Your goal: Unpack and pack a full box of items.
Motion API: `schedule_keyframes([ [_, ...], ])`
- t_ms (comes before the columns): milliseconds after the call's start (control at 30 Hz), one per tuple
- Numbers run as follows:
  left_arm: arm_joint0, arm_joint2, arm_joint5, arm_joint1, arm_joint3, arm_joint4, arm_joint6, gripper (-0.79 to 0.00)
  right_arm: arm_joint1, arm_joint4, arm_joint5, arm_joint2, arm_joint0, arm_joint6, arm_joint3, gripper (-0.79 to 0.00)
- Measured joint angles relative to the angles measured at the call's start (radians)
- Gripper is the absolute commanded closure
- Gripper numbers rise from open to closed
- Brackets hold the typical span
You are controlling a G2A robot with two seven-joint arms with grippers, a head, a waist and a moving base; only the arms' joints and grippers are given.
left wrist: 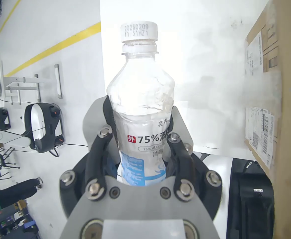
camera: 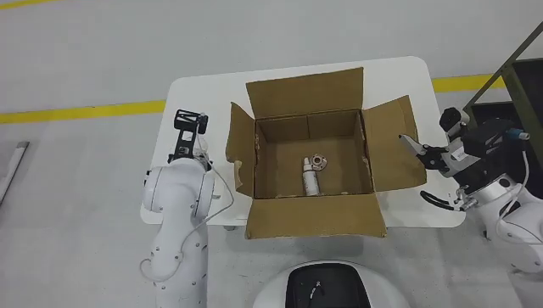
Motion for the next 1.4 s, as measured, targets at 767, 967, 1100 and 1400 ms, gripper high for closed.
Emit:
schedule_keyframes([
  [767, -0.044, -0.032, 0.053, 0.006, 0.304, -0.057, 0.092, 0.0, -0.002, -0.007, 0.006, 0.014, -0.002, 0.01, -0.002, -0.785],
  [967, -0.059, -0.031, 0.065, 0.008, 0.366, -0.062, 0.108, 0.0, -0.003, -0.009, 0.01, 0.017, -0.002, 0.011, -0.004, -0.785],
  [1100, -0.066, -0.02, 0.066, 0.009, 0.394, -0.055, 0.112, 0.0, -0.004, -0.009, 0.01, 0.017, -0.002, 0.011, -0.005, -0.785],
  [1400, -0.091, -0.003, 0.075, 0.009, 0.449, -0.054, 0.098, -0.166, -0.005, -0.012, 0.01, 0.015, -0.001, 0.014, -0.002, -0.785],
])
